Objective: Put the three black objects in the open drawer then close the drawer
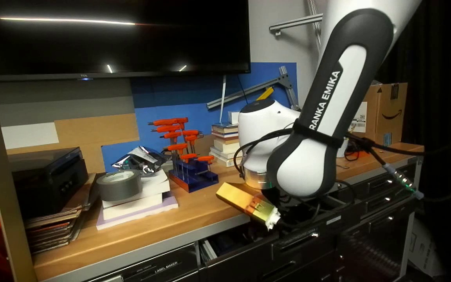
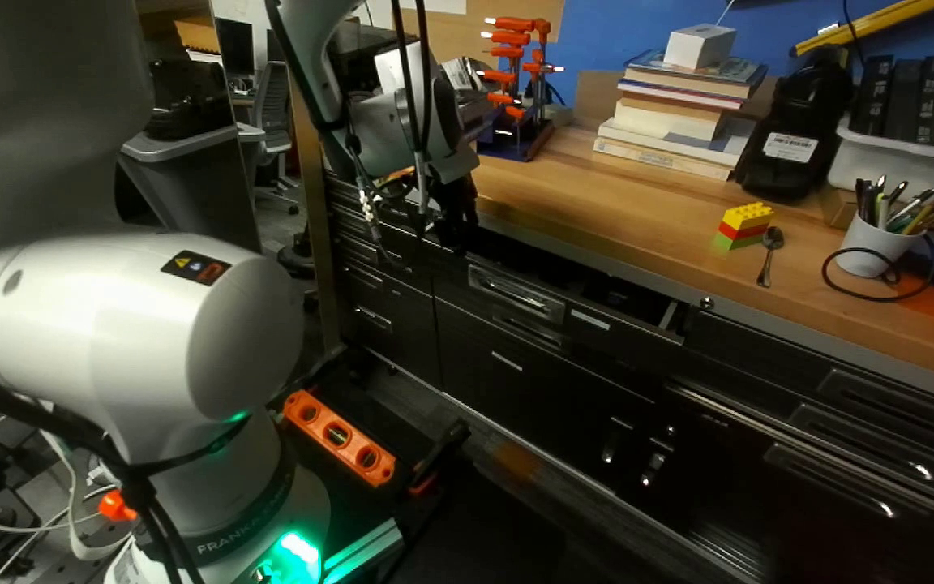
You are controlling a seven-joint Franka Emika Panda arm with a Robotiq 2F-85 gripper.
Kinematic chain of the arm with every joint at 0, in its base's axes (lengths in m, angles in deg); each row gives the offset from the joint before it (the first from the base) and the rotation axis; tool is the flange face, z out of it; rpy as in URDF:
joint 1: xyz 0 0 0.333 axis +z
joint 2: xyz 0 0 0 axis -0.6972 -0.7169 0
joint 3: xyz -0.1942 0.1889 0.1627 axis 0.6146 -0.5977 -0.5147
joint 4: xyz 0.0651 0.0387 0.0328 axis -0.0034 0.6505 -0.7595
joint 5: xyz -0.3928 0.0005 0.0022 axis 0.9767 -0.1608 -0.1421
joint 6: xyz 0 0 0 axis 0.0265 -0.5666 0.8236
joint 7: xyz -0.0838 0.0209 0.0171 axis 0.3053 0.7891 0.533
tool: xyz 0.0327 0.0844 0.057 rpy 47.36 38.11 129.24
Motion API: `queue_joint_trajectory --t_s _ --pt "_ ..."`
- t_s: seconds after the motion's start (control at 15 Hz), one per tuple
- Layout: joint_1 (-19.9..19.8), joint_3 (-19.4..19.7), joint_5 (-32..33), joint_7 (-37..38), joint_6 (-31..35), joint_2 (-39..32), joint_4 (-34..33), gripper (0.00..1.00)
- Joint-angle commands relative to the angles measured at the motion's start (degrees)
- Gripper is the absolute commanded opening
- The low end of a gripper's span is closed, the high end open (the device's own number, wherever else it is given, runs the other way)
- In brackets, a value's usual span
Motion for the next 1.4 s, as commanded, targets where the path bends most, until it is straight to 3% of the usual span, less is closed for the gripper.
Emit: queue_joint_trajectory --t_s 0.0,0.27,0.53,1.07,1.33 --pt "-2.40 -4.71 0.84 -6.22 -10.18 8.57 5.25 1.00" --pt "-6.98 -12.46 -5.17 -18.65 -11.27 11.30 10.04 1.00" --pt "-8.95 -16.98 -11.78 -28.39 -9.74 9.64 12.26 1.00" --pt "-9.91 -16.61 -14.26 -33.61 -6.73 -1.12 9.15 1.00" --pt "-7.62 -13.43 -14.49 -30.78 -5.61 -8.19 4.05 1.00"
